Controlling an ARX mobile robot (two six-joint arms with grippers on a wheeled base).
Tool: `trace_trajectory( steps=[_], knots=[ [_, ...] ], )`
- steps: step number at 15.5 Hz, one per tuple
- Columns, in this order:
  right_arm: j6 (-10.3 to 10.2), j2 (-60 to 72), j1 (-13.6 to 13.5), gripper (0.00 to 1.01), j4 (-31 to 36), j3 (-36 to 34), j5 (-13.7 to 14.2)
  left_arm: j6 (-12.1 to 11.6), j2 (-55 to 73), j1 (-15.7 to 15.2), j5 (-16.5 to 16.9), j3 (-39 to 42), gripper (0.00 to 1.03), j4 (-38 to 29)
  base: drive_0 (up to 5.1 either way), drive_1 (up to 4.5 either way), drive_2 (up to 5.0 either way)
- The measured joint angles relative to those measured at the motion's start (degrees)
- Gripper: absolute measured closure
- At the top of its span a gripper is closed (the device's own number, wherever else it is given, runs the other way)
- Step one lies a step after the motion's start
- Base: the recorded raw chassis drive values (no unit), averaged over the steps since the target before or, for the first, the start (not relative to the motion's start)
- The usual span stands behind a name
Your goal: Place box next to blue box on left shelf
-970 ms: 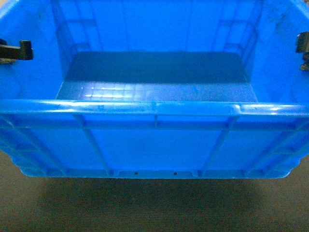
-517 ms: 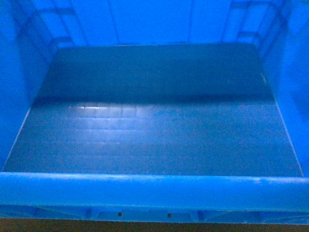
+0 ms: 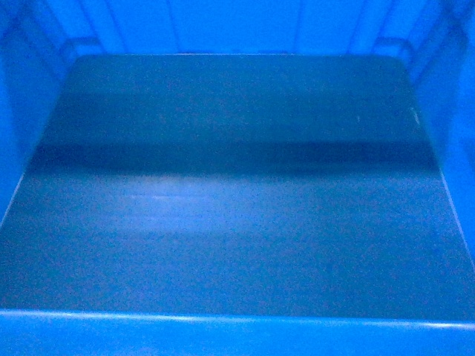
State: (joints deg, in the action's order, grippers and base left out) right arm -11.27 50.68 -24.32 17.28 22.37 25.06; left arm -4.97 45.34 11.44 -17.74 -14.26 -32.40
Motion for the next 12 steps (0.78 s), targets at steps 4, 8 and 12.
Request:
trace_trajectory(
  steps=[4, 8, 12],
  knots=[
    [1.5, -0.3, -0.9, 0.81, 0.8, -0.3, 2.7, 0.1, -0.5, 0.7, -0.1, 0.2, 0.88, 0.3, 0.0, 0.00, 0.0],
    [1.7, -0.3, -0.9, 0.81, 0.8, -0.3, 2.7, 0.5, -0.5, 0.7, 0.2, 0.2, 0.89, 0.3, 0.0, 0.00, 0.0],
    [1.7, -0.3, -0.9, 0.81, 0.7, -0.4, 2.8, 1.1, -0.5, 0.8, 0.4, 0.2, 0.89, 0.3, 0.0, 0.00, 0.0]
  ],
)
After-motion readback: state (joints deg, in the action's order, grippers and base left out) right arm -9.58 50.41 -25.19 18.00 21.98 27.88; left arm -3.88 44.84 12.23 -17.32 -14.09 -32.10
